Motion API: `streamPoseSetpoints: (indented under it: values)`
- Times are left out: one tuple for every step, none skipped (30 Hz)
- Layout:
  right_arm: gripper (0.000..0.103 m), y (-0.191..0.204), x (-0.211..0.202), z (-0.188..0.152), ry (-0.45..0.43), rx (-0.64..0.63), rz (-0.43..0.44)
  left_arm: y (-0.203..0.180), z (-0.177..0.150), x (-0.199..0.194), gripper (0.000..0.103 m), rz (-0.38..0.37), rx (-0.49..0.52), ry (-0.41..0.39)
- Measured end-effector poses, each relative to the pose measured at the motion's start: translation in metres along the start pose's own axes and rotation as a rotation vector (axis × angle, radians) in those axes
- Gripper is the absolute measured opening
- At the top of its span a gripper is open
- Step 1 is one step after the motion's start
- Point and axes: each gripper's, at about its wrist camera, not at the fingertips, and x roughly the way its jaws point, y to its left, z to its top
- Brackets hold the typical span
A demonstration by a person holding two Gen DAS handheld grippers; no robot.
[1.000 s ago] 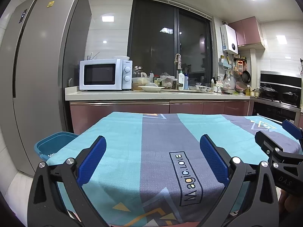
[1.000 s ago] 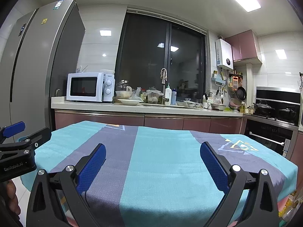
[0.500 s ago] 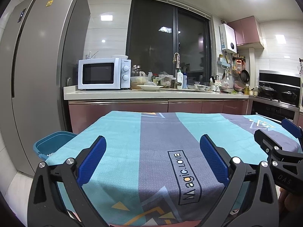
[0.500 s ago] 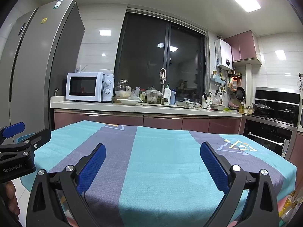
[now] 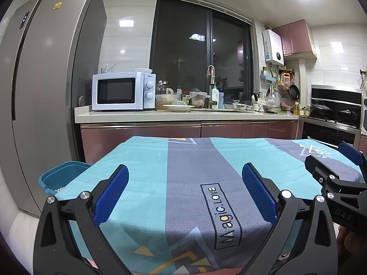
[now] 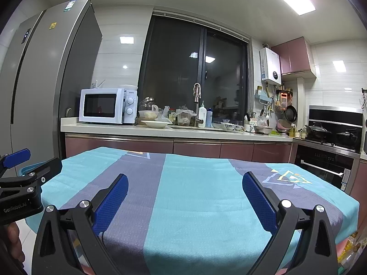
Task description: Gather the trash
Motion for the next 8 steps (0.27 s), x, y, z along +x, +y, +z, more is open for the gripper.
streamPoseSetpoints:
  values:
    - [0.096, -0.001, 0.0, 0.0, 0.0, 0.002, -0.001, 0.0, 0.0, 0.0, 0.097, -0.003, 0.0, 0.0]
    - [0.096, -0.001, 0.0, 0.0, -0.001, 0.002, -0.004, 0.0, 0.0, 0.001, 0.097, -0.005, 0.001, 0.0]
    - [0.096, -0.003, 0.0, 0.001, -0.005, 0.001, -0.008, 0.0, 0.0, 0.001, 0.097, -0.006, 0.0, 0.0]
    - [0.096, -0.004, 0.0, 0.002, -0.009, 0.002, -0.012, 0.001, 0.0, 0.002, 0.097, -0.008, -0.003, 0.002]
    - [0.096, -0.007, 0.001, 0.003, -0.014, 0.002, -0.018, 0.001, 0.0, 0.002, 0.097, -0.007, -0.006, 0.004]
    - [0.096, -0.009, 0.002, 0.004, -0.017, 0.003, -0.025, 0.0, 0.0, 0.002, 0.097, -0.012, -0.004, 0.004]
    - [0.096, -0.013, 0.004, 0.006, -0.022, 0.006, -0.033, 0.002, 0.0, 0.005, 0.097, -0.02, -0.002, 0.009]
    - [0.096, -0.017, 0.007, 0.008, -0.026, 0.007, -0.041, 0.003, 0.001, 0.007, 0.097, -0.021, 0.002, 0.012]
